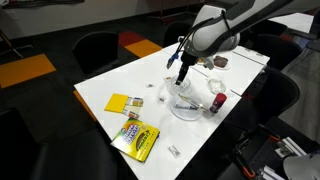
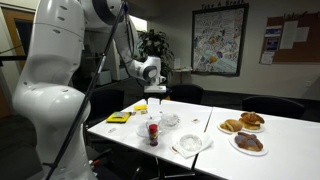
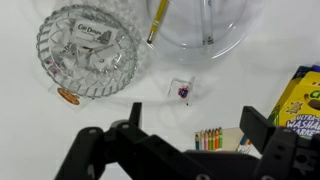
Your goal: Pick up one pen and put it on the table
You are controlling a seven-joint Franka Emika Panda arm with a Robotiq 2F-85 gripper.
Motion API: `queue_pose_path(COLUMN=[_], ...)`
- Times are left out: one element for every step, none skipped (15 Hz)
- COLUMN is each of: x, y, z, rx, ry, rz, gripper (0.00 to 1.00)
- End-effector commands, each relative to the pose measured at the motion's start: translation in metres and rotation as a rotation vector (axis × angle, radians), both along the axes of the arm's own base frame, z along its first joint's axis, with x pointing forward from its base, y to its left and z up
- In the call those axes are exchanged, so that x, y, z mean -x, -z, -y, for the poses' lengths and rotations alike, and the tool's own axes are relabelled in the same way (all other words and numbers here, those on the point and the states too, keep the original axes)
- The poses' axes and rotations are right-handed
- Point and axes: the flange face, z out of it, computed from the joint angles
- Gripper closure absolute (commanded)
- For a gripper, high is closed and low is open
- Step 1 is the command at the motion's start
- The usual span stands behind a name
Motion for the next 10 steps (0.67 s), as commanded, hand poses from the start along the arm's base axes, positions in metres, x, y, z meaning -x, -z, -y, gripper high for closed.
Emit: queue_pose_path(x=[-0.015, -0.017, -0.018, -0.019, -0.019, -0.017, -0.011, -0.01, -0.01, -0.011], y=[0.001, 0.002, 0.004, 0.008, 0.01, 0.014, 0.005, 0.009, 0.012, 0.013], z=[-0.029, -0.039, -0.048, -0.057, -0.066, -0.073, -0.066, -0.073, -0.076, -0.078], rx=[0.019, 0.014, 0.007, 0.003, -0.006, -0.014, -0.003, -0.01, -0.013, -0.014], ry=[-0.081, -0.097, -0.106, -0.115, -0.129, -0.14, -0.125, -0.134, -0.139, -0.14], rz=[0.056, 0.075, 0.078, 0.079, 0.072, 0.055, 0.057, 0.052, 0.048, 0.047], gripper=[0.0, 0.0, 0.0, 0.0, 0.0, 0.0, 0.0, 0.0, 0.0, 0.0])
